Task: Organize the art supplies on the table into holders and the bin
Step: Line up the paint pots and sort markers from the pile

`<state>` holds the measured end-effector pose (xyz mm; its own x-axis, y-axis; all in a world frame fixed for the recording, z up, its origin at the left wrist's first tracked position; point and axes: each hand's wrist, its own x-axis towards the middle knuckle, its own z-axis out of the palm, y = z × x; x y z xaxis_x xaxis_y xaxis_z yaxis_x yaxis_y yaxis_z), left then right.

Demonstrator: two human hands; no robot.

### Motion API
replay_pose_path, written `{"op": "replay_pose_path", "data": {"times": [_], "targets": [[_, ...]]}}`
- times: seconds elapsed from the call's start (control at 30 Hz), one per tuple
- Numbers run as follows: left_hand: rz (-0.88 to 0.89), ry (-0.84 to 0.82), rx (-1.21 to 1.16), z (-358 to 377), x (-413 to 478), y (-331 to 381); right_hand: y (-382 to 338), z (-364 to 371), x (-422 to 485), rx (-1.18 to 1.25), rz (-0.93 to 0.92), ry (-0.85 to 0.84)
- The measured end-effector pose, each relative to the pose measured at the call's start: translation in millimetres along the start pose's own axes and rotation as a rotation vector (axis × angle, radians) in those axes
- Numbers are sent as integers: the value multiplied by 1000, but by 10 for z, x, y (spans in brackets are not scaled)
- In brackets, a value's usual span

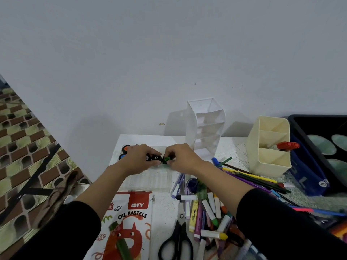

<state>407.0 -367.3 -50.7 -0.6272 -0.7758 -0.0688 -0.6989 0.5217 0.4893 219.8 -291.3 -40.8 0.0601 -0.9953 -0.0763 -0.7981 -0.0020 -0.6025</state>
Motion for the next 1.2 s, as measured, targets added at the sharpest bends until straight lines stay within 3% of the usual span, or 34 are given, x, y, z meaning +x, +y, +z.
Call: {"op": "replay_pose_path", "data": {"times": [0.17, 0.37, 0.57, 0.8, 1.0, 1.2], "targets": [[-29, -18, -30, -14, 19, 25, -13, 27, -27, -83, -19, -13], [-36, -20, -53, -13, -59, 19, 27, -107, -163, -10, -47, -48], [114, 164, -10, 45, -227, 362, 95, -391, -721, 120, -103, 161], [288, -72, 49, 387, -414, 775, 412, -733, -1551, 206, -9, 316], [246, -87, 11, 588, -435, 889, 618, -747, -2015, 175, 35, 238], [193, -80, 66, 576, -480, 1008, 631, -787, -2339, 37, -17, -142]]}}
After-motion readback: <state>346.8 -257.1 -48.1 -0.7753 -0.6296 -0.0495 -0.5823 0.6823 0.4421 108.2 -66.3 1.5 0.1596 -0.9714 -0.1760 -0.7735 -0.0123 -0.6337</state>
